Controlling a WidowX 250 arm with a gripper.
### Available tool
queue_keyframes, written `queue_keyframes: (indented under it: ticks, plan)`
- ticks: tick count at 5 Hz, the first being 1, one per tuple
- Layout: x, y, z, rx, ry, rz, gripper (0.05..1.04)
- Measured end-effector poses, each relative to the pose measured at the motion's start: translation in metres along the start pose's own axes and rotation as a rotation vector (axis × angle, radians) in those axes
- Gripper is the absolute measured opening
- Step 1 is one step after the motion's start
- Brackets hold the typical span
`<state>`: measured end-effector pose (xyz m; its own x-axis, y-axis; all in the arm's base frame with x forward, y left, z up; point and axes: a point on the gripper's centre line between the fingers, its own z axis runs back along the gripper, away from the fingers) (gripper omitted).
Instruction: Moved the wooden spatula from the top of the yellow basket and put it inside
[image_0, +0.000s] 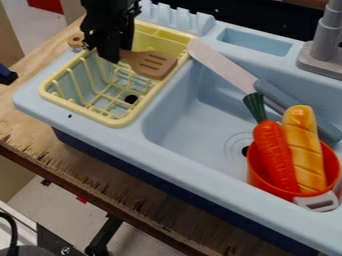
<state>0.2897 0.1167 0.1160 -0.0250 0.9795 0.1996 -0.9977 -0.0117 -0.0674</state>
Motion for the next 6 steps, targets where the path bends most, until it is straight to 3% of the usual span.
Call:
queue_keyframes:
  ticks: [1,2,4,6]
  plan:
    - [0.01,-0.009,0.003,-0.061,-0.015,-0.145,0.274]
    - [0.016,-0.018,0.005,-0.17,0.02,-0.349,0.274]
    - [0.016,-0.016,0.015,-0.376,-0.094,-0.786,0.274]
    - [-0.001,0.0,0.012,-0.535,-0.08,-1.102,0.274]
